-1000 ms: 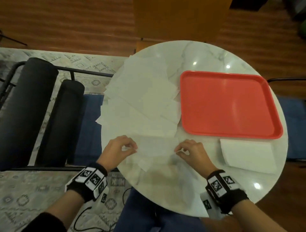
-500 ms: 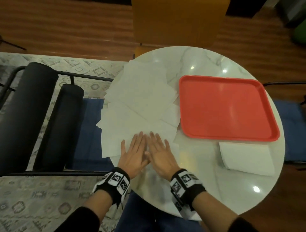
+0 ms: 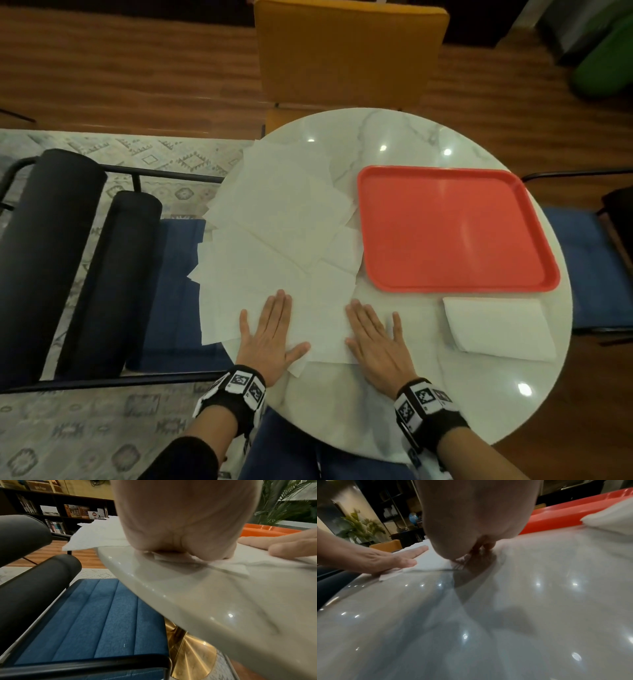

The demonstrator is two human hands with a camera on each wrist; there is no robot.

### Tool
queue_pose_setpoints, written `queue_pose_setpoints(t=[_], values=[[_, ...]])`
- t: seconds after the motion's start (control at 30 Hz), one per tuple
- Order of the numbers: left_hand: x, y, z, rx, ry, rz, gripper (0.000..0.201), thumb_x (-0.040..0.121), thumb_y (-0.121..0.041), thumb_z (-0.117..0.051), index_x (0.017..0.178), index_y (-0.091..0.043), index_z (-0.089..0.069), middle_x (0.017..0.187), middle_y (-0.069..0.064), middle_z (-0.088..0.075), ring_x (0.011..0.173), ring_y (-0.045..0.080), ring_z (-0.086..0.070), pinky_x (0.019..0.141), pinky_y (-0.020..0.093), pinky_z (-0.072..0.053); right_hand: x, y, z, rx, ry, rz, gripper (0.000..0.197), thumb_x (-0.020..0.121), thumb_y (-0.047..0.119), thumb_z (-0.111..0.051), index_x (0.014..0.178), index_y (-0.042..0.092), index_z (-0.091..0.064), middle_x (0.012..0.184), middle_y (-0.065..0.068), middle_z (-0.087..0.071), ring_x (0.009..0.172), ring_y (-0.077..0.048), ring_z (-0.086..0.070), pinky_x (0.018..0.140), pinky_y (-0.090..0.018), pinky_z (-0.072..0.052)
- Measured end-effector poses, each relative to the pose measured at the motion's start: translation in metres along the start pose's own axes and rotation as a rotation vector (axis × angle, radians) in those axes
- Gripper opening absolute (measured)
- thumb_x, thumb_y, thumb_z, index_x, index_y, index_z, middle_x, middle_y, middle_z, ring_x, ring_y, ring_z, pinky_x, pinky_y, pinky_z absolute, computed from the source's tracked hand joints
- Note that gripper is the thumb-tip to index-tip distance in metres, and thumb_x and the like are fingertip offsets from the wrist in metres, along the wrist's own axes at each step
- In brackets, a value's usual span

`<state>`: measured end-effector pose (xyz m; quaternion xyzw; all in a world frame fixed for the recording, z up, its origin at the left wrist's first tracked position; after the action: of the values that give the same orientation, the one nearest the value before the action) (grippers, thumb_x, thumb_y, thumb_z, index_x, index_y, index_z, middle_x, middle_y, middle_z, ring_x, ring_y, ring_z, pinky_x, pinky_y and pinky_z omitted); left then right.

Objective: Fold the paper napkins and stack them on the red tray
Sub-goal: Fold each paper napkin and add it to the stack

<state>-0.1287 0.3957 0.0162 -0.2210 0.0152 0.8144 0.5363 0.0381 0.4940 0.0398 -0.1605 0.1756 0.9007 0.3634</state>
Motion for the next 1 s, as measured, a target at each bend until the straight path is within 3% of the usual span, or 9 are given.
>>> queue_pose_setpoints(t=[0.13,0.2,0.33,0.43,0.53,0.6,0.67,0.77,1.0], values=[[0.002,-0.001,0.0,0.021,-0.027,-0.019,0.085,0.089,-0.071,-0.012,0.15,-0.012,-0.017,0.158,0.002,-0.005,0.145,0.01,0.013,0.1,0.063,-0.024,0.013,0.008,0.027,-0.037,-0.178,-0.067,0.044,0.088,0.03,-0.045,0.128,0.013,-0.052,0.119,-0.002,-0.067,0.108,-0.022,-0.064,0.101,-0.058,-0.028],[0.002,0.0,-0.002,0.009,-0.02,-0.027,0.085,0.088,-0.072,-0.012,0.151,-0.014,-0.01,0.159,0.001,0.001,0.145,0.01,0.012,0.101,0.064,-0.021,0.02,0.013,0.043,-0.031,-0.217,-0.123,0.047,0.078,0.028,-0.066,0.122,0.015,-0.056,0.102,-0.002,-0.067,0.092,-0.025,-0.064,0.095,-0.055,-0.042],[0.0,-0.004,0.002,0.006,0.02,-0.02,0.084,0.086,-0.074,-0.009,0.15,-0.02,0.006,0.16,0.002,0.008,0.146,0.017,-0.002,0.105,0.067,-0.015,0.028,0.001,0.043,0.114,-0.124,-0.301,0.035,0.089,0.027,-0.052,0.123,0.021,-0.051,0.116,-0.003,-0.051,0.111,-0.024,-0.045,0.098,-0.045,-0.028],[-0.001,-0.017,0.019,-0.044,0.026,-0.035,0.087,0.088,-0.066,-0.03,0.144,-0.028,0.024,0.156,0.001,0.023,0.146,0.019,0.014,0.108,0.066,0.004,0.026,-0.003,0.049,0.294,-0.123,-0.296,0.025,0.086,0.024,-0.055,0.111,0.02,-0.059,0.113,-0.001,-0.049,0.108,-0.02,-0.046,0.098,-0.043,-0.027],[-0.003,-0.043,0.062,-0.067,-0.117,-0.141,0.075,0.086,-0.055,-0.042,0.148,-0.028,-0.01,0.158,0.002,-0.015,0.147,0.018,-0.008,0.108,0.065,0.0,0.017,-0.004,0.071,0.572,-0.149,-0.159,0.009,0.082,0.023,-0.064,0.09,0.024,-0.06,0.099,0.006,-0.056,0.09,-0.012,-0.052,0.09,-0.037,-0.034],[0.001,-0.057,0.086,-0.126,-0.133,-0.194,0.048,0.09,-0.049,-0.036,0.132,-0.028,-0.044,0.136,-0.004,-0.051,0.134,0.014,-0.039,0.111,0.057,-0.006,0.006,-0.01,0.091,0.822,-0.167,-0.05,0.012,0.08,0.017,-0.069,0.081,0.025,-0.059,0.086,0.005,-0.063,0.082,-0.011,-0.057,0.079,-0.03,-0.042],[0.007,-0.073,0.102,-0.363,-0.043,-0.231,0.024,0.094,-0.037,-0.045,0.11,-0.027,-0.06,0.104,-0.005,-0.068,0.103,0.015,-0.061,0.108,0.047,-0.03,-0.009,-0.025,0.107,1.048,-0.158,-0.023,0.015,0.082,0.01,-0.069,0.084,0.023,-0.062,0.078,0.004,-0.066,0.076,-0.009,-0.061,0.072,-0.024,-0.047],[0.009,-0.104,0.13,-0.658,0.013,-0.285,0.016,0.088,-0.039,-0.053,0.093,-0.028,-0.064,0.085,-0.006,-0.069,0.083,0.014,-0.064,0.08,0.039,-0.051,-0.032,-0.06,0.116,1.143,-0.156,-0.073,0.011,0.088,0.004,-0.062,0.094,0.012,-0.066,0.083,0.01,-0.072,0.075,-0.005,-0.066,0.068,-0.016,-0.05],[0.005,-0.102,0.123,-0.737,-0.005,-0.175,0.011,0.09,-0.032,-0.061,0.1,-0.036,-0.062,0.085,-0.009,-0.067,0.083,0.003,-0.064,0.074,0.02,-0.048,-0.098,-0.222,0.096,1.287,-0.375,-0.532,0.014,0.096,0.011,-0.05,0.098,0.006,-0.063,0.093,-0.009,-0.063,0.081,-0.02,-0.059,0.07,-0.031,-0.049]])
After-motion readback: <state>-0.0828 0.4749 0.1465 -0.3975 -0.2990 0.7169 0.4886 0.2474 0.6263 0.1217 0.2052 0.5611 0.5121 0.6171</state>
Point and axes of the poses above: each hand's wrist, its own x-axis towards the middle knuckle, its own z-axis out of the back of the hand, y = z × x, the point moved 10 cm from there along x, towards the middle knuckle
